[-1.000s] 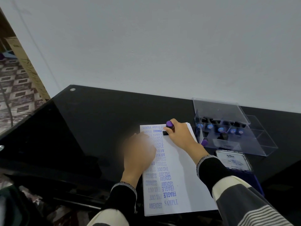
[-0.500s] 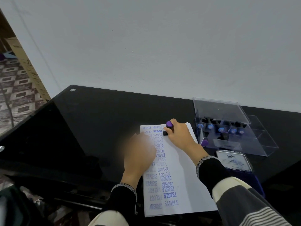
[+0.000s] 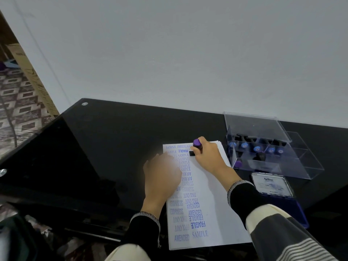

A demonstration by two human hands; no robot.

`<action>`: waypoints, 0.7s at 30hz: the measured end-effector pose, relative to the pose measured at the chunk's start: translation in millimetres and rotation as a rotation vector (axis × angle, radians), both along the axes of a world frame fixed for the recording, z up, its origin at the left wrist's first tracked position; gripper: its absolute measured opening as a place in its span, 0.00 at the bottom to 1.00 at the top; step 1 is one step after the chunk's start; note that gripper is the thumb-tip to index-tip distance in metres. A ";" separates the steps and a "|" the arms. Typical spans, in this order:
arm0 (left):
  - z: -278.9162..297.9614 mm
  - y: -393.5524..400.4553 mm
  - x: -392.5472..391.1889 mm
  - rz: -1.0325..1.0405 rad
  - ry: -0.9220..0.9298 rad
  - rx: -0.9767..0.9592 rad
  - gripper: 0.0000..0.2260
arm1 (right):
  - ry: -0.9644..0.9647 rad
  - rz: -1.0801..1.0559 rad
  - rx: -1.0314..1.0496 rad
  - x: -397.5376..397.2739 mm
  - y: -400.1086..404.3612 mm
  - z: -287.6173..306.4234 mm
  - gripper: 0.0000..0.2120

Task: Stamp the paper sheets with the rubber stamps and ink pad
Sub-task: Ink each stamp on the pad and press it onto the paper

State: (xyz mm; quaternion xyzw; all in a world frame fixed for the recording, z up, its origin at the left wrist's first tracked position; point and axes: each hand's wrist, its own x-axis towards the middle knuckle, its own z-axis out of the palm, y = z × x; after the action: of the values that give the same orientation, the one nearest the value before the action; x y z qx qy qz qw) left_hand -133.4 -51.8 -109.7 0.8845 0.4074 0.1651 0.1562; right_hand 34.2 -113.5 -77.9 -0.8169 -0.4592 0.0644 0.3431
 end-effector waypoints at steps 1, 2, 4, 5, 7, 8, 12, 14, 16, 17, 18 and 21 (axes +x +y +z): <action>-0.2 0.2 0.1 0.001 0.001 0.003 0.22 | 0.009 0.005 -0.019 1.7 1.4 0.9 0.06; -0.4 0.5 0.3 0.001 0.002 0.006 0.22 | 0.016 0.010 -0.037 3.2 2.6 2.2 0.07; -1.1 1.2 0.5 0.000 0.002 0.007 0.21 | 0.027 0.019 -0.059 6.0 4.5 4.0 0.08; -1.2 1.4 0.6 -0.001 0.001 0.006 0.21 | 0.032 0.020 -0.060 7.3 5.3 4.2 0.07; -1.2 1.5 0.7 0.002 -0.003 0.013 0.21 | 0.038 0.015 -0.061 8.4 6.4 4.4 0.07; -1.1 1.5 0.5 0.004 -0.004 0.017 0.21 | 0.035 0.012 -0.063 8.2 6.5 4.2 0.08; -0.7 0.8 0.4 0.001 -0.030 0.027 0.21 | 0.001 -0.002 -0.025 3.2 2.7 -2.3 0.06; -0.3 0.1 0.5 0.012 -0.051 0.032 0.23 | -0.014 -0.013 0.032 -0.2 -0.3 -7.1 0.06; 0.2 -0.1 0.6 0.038 -0.053 0.019 0.27 | -0.023 -0.016 0.062 -1.9 -1.8 -9.8 0.07; 0.5 0.2 0.4 0.058 -0.032 0.016 0.32 | -0.023 -0.015 0.064 -2.2 -2.0 -9.7 0.07; 0.7 0.5 0.4 0.082 0.006 0.017 0.37 | -0.018 -0.013 0.060 -2.2 -1.8 -9.0 0.07; 2.1 2.0 0.9 0.121 0.131 0.010 0.48 | 0.005 -0.011 0.031 -0.8 0.0 -5.1 0.07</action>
State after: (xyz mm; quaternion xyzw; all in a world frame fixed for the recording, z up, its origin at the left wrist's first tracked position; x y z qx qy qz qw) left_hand -132.5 -49.8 -107.6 0.8679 0.4687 0.1182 0.1145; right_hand 33.4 -113.5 -83.0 -0.8138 -0.4548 0.0577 0.3572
